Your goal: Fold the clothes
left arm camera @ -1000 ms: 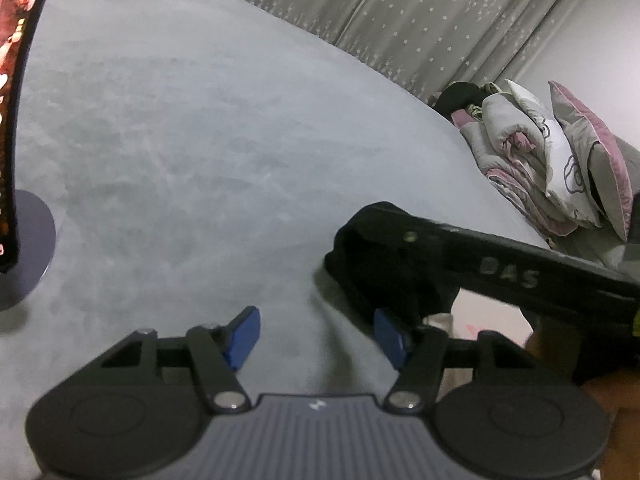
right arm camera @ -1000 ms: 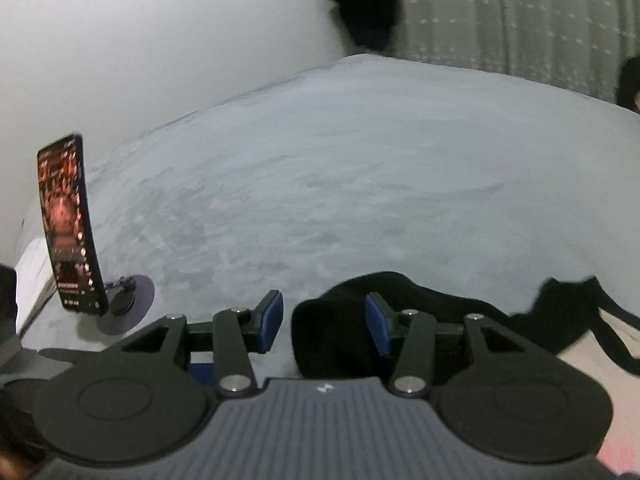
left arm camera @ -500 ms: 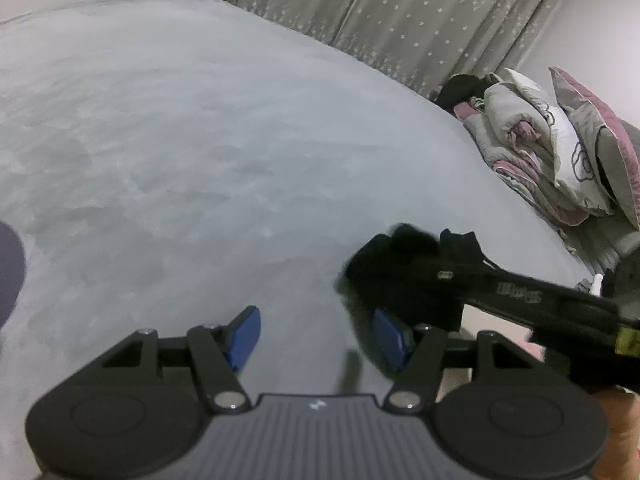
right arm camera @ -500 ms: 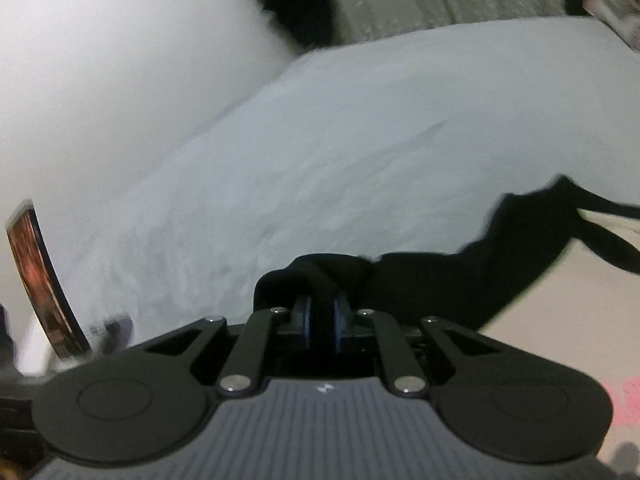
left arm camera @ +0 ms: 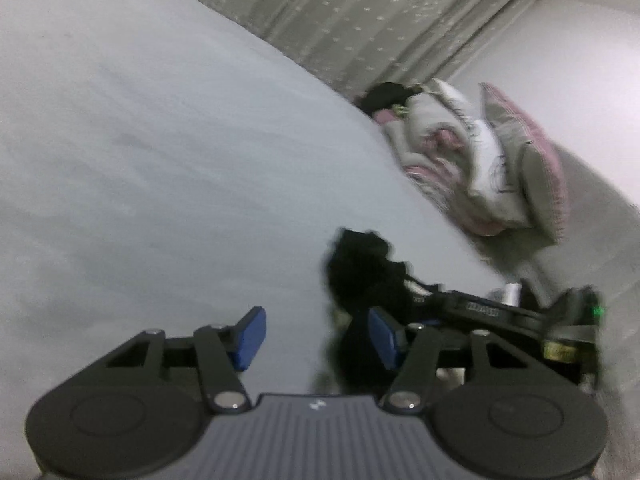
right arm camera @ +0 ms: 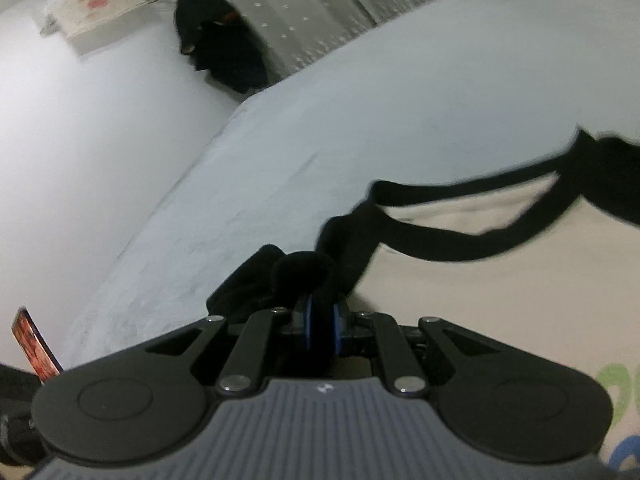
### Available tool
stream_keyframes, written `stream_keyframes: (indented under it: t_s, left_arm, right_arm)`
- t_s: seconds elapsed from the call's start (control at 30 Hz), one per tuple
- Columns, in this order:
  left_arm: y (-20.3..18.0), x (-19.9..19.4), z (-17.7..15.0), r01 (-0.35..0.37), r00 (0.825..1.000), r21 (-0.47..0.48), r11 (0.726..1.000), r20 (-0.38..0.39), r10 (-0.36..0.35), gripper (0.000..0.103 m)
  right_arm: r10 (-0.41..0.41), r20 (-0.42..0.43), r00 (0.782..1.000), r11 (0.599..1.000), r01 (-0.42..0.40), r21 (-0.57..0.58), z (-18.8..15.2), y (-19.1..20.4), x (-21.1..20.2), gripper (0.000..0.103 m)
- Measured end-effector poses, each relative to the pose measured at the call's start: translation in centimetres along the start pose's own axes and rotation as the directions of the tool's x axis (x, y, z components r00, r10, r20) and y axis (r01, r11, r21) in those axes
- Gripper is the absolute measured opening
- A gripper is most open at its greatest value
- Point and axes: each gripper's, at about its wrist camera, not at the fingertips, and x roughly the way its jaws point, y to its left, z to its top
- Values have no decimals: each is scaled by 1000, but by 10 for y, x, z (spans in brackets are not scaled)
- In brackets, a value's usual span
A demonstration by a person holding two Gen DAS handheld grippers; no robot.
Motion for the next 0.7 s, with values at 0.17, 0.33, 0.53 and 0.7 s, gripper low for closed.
stream_keyframes:
  t_s: [0.17,0.33,0.53,0.7]
  left_arm:
    - [-3,24,-17,89,995,-87,992,-31,-92,28]
    - [-5,16,-18,73,996,-141,987,67,-64,11]
    - [-19,-2,-9,17,994,-69,997,112,-9,10]
    - [-19,-14,-3,-37,990,-40,999,134,42,7]
  right_arm:
    - [56,-14,998,995,-55,81,0,-10,-2,11]
    - [85,-17,996,990,-83,113,2,-19,-8,11]
    - [141,-15,990,983,-138,120,3,-18,-5,13]
    - [160,-8,987,982,-158,103,3,-14,-7,17]
